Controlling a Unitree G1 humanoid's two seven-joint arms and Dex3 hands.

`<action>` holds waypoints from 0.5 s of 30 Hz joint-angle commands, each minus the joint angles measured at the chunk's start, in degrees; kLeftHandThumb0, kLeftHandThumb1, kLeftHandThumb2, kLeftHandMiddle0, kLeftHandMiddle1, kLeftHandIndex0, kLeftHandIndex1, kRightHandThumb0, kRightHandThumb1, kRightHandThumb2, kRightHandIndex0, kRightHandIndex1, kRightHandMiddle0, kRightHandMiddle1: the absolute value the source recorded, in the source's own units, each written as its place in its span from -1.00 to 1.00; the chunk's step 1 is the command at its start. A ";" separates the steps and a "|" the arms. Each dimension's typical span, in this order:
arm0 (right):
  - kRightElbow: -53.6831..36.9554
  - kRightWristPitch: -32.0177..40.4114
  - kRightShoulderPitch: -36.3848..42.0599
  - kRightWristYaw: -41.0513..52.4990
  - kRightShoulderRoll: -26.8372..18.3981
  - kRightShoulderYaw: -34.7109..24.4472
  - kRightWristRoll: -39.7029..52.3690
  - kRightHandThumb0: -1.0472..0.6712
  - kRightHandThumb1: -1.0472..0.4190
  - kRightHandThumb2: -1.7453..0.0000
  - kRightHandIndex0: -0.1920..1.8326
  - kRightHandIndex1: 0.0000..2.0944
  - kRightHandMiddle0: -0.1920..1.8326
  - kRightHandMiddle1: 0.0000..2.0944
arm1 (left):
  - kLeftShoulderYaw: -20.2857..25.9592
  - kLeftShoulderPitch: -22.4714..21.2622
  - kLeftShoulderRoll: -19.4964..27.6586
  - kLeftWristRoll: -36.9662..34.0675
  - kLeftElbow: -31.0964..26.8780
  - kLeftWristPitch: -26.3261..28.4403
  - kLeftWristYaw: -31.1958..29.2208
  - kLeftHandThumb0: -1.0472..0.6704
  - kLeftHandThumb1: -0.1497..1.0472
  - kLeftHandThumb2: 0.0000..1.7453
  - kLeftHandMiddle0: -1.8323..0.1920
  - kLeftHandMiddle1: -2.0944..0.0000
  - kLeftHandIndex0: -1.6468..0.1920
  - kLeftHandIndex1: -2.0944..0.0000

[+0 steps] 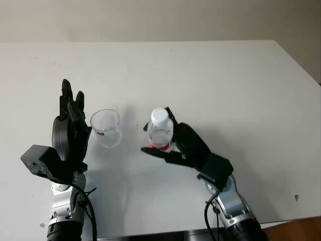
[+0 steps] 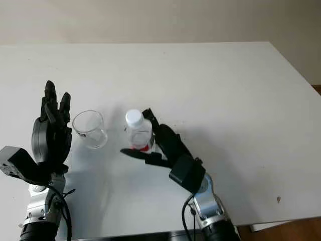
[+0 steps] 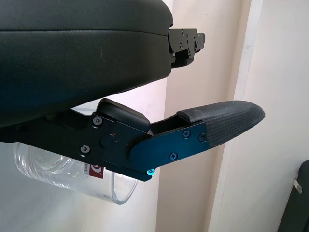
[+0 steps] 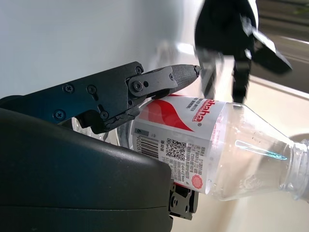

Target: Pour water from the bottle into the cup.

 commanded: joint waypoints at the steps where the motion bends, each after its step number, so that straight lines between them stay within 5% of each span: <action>1: 2.04 -0.16 -6.84 -1.76 -0.68 -1.15 -1.29 -0.06 -1.00 0.67 -1.00 1.00 -1.00 1.00 | 0.10 -0.74 -0.03 0.33 0.33 -0.62 0.00 -0.85 1.00 -0.12 1.00 0.63 0.86 1.00; 13: 33.23 -0.25 -37.41 -14.29 -0.17 1.09 -11.66 0.07 -1.00 0.65 -0.99 1.00 -1.00 1.00 | 0.07 -0.70 -0.19 0.41 0.00 -0.42 0.47 -0.86 1.00 -0.09 1.00 0.66 0.88 1.00; 15: 38.10 0.05 -41.40 -15.62 -0.09 1.79 -13.02 0.10 -1.00 0.65 -0.65 1.00 -0.96 1.00 | 0.10 -0.76 -0.20 0.36 0.21 -0.64 0.43 -0.86 1.00 -0.08 1.00 0.68 0.88 1.00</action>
